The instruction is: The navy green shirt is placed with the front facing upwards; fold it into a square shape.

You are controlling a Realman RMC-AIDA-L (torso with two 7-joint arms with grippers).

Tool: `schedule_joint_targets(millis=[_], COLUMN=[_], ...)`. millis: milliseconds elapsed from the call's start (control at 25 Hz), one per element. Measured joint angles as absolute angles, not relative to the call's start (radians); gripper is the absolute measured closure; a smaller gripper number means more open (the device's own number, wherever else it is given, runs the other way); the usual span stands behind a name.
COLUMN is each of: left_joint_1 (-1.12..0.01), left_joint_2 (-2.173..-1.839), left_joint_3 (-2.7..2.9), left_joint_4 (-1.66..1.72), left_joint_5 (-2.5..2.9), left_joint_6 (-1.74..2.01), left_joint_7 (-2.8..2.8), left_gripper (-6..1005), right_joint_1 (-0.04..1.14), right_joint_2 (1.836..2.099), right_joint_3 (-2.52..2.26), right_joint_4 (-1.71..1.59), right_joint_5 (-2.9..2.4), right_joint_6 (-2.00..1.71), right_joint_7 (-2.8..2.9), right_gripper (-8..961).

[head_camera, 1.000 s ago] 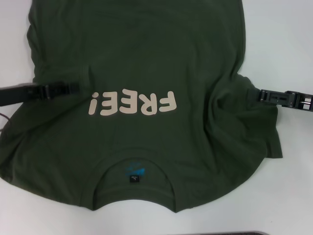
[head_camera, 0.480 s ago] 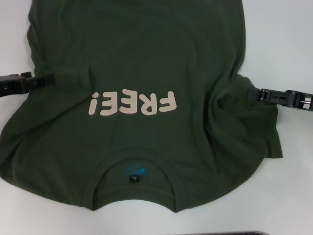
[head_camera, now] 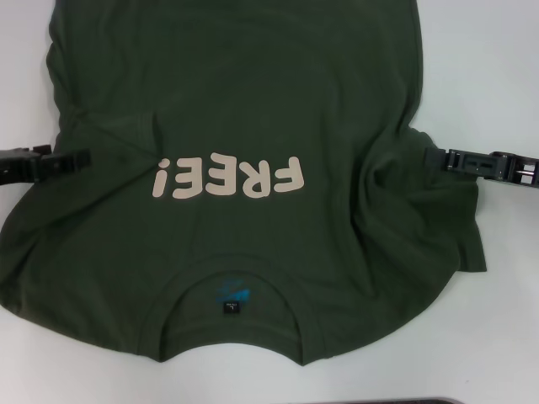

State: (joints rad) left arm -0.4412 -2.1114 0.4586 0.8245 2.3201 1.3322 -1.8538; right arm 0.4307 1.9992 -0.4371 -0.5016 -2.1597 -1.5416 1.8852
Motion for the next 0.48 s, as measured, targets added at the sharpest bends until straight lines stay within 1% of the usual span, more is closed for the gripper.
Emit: schedule_joint_targets(millis=[480], left_joint_1=[-0.434], left_joint_2=[-2.098], left_joint_3=[0.445], left_joint_4=[0.839], left_joint_5=[2.357], left_joint_6=[1.392], left_joint_7=[-1.868], left_gripper=[172], right_joint_1=[0.431], right_joint_2=[1.999], right_joint_3=[-0.437], right_joint_4=[-0.502], right_joint_5=[-2.16], right_joint_6=[-1.542], right_joint_7=[1.887], right_gripper=[26])
